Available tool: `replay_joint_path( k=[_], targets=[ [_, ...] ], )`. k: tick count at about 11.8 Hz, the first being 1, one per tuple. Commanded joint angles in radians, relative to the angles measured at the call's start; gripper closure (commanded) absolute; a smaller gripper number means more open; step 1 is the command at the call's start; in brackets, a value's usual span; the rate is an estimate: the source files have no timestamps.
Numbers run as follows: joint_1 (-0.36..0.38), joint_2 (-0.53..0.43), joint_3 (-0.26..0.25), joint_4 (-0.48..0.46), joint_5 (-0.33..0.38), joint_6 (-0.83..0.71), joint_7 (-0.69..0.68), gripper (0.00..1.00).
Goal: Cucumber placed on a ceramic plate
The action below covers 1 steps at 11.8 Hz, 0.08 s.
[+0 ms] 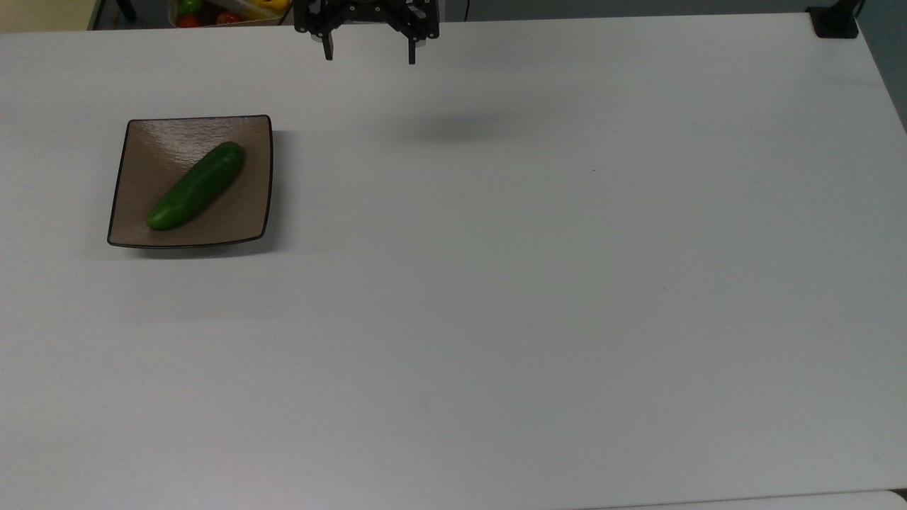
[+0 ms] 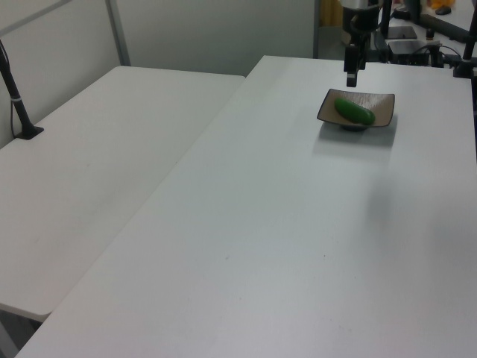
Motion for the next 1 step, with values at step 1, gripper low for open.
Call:
replay_joint_path(
  k=[1],
  targets=[
    [0.013, -0.023, -0.022, -0.023, 0.019, 0.002, -0.033, 0.0]
  ],
)
